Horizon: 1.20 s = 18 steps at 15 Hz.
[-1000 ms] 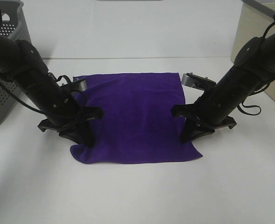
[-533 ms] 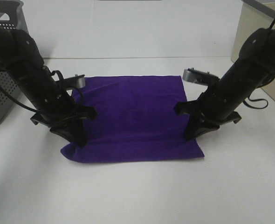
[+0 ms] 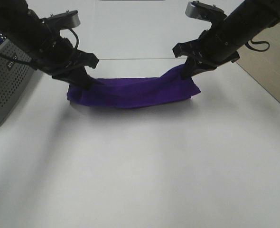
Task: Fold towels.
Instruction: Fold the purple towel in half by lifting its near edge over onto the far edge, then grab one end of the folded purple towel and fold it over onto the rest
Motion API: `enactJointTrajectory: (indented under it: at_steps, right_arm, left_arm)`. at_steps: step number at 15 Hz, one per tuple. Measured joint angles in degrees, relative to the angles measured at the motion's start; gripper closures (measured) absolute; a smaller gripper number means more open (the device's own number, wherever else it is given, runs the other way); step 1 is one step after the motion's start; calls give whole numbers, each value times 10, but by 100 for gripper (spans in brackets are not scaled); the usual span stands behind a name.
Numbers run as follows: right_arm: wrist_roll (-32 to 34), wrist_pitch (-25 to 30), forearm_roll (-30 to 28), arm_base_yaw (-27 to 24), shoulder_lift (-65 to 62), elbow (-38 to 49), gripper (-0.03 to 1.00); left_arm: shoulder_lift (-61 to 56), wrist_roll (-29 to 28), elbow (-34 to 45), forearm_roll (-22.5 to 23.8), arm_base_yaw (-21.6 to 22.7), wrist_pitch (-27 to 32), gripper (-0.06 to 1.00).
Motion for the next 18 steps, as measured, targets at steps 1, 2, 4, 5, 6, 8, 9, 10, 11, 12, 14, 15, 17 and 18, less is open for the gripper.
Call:
enactJointTrajectory:
  at_steps: [1,2,4,5,6,8,9,10,11,12,14,15,17,18]
  right_arm:
    - [5,3,-12,0,28,-44,94]
    - [14,10,-25,0,55,-88,94]
    - [36,17,-41,0,96,-158,94]
    - [54,28,-59,0,141,-227,94]
    - [60,30,-61,0,162,-256,94]
    - [70,34,-62,0,195,-284,94]
    - [70,35,-65,0,210,-288,94]
    - [72,37,-69,0,222,-290,94]
    - [73,36,-70,0,232,-292,94]
    - [73,34,-70,0,239,-292,94]
    - [73,22,-72,0,246,-292,91]
    - [74,19,-72,0,247,-292,86]
    - [74,16,-72,0,247,-292,57]
    - [74,20,-73,0,247,-292,38]
  left_arm:
    - [14,-3,-30,6,0,-6,94]
    - [30,-13,-57,18,1,-6,94]
    - [60,-29,-95,36,6,-7,94]
    - [105,-34,-141,48,18,-8,94]
    - [125,-34,-161,49,23,-9,94]
    - [168,-34,-199,57,30,-15,94]
    - [183,-34,-217,60,31,-18,94]
    - [197,-34,-233,63,31,-23,94]
    - [210,-34,-248,64,31,-29,94]
    - [219,-34,-260,66,31,-37,93]
    - [230,-34,-266,66,31,-47,89]
    - [233,-34,-266,66,31,-47,83]
    - [235,-35,-266,69,31,-46,61]
    - [235,-45,-266,75,31,-42,43]
